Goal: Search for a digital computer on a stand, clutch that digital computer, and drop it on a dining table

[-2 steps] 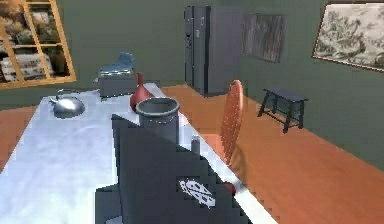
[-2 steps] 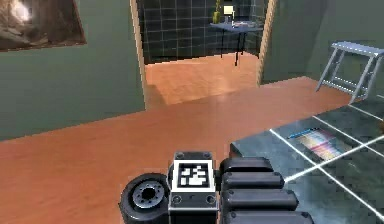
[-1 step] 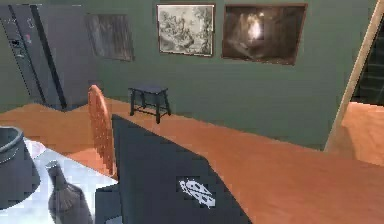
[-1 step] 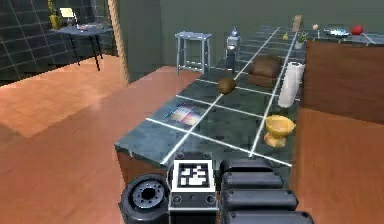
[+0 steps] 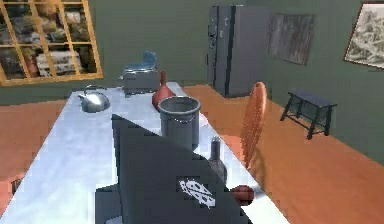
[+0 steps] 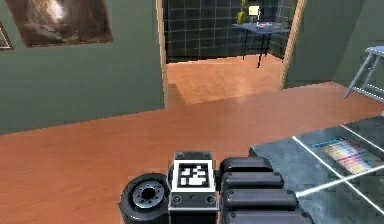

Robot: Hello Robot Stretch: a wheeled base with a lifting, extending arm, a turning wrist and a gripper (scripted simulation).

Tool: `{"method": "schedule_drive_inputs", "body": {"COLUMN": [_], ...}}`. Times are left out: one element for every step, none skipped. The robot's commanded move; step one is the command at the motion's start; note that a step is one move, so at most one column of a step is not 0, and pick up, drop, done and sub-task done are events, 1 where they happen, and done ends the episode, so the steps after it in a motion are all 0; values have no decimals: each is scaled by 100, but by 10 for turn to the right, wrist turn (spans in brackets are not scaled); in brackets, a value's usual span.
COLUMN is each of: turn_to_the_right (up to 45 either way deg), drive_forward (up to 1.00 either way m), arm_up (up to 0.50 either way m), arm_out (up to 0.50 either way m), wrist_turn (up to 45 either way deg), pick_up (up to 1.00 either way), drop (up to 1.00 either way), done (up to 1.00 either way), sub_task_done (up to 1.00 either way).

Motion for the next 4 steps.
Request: {"method": "schedule_drive_inputs", "body": {"turn_to_the_right": [-450,-360,450,450], "drive_forward": [0,0,0,0], "arm_up": [0,0,0,0], "arm_out": [0,0,0,0], "wrist_turn": [0,0,0,0], "pick_up": [0,0,0,0], "drop": [0,0,0,0], "done": [0,0,0,0], "sub_task_done": [0,0,0,0]}}
